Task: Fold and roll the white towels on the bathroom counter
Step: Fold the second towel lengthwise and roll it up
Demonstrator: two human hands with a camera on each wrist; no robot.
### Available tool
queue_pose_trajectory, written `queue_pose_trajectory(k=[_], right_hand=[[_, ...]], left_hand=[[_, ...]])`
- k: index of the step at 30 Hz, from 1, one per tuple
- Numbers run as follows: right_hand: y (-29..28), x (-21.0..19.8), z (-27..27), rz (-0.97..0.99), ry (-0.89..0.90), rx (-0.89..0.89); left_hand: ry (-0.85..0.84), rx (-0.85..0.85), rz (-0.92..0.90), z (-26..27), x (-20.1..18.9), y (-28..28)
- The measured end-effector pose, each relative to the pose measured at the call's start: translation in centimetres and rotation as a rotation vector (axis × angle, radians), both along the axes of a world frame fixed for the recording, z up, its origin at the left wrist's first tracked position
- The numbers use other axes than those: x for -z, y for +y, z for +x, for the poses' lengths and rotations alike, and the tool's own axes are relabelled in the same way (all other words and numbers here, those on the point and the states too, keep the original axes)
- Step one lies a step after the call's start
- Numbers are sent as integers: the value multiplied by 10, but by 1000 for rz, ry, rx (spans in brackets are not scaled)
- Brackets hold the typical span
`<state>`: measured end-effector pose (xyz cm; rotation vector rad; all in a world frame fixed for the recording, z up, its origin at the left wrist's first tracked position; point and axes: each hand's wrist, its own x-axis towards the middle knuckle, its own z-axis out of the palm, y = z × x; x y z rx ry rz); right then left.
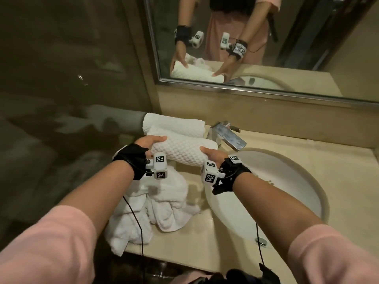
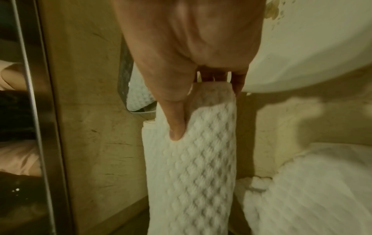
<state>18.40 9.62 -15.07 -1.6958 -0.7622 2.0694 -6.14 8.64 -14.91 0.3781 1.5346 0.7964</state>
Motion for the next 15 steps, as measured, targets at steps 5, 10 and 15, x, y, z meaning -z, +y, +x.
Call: queue_pose_trajectory(k=[5,10,15], right_hand=[[16,24,-17,41,-118,-16],[36,54,-23,86,-296,-101],[29,35,-32,51,-422,-227]], left_hand=[[-60,-110,-8,-14,23,8],[-110,-148,-33,-28,42,14],[-10,-62,-161,-42,68,21]])
